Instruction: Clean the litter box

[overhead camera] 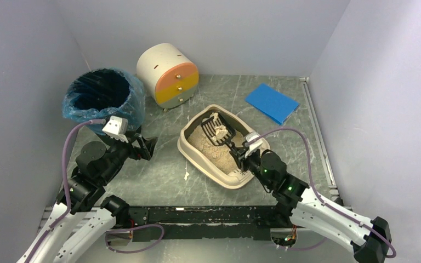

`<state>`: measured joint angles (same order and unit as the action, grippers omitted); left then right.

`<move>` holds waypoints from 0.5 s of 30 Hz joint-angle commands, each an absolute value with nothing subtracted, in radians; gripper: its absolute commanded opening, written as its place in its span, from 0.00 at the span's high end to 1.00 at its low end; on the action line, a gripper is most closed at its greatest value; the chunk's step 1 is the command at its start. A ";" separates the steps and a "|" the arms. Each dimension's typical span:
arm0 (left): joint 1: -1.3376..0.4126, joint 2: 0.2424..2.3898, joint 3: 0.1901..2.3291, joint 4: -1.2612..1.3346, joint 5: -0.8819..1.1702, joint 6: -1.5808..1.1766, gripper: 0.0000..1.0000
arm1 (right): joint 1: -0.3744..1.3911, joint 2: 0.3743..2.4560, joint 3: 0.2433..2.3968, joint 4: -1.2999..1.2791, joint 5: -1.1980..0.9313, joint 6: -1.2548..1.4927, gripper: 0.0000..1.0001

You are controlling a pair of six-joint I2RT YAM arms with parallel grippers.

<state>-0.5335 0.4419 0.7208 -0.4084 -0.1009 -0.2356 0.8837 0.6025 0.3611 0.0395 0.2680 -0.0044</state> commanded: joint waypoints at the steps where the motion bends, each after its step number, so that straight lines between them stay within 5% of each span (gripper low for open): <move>1: -0.529 0.437 0.734 -0.397 -0.096 -0.241 0.05 | 0.886 0.568 0.346 0.052 0.287 0.026 1.00; 15: -0.529 0.440 0.733 -0.395 -0.099 -0.242 0.05 | 0.888 0.629 0.462 -0.039 0.245 -0.060 1.00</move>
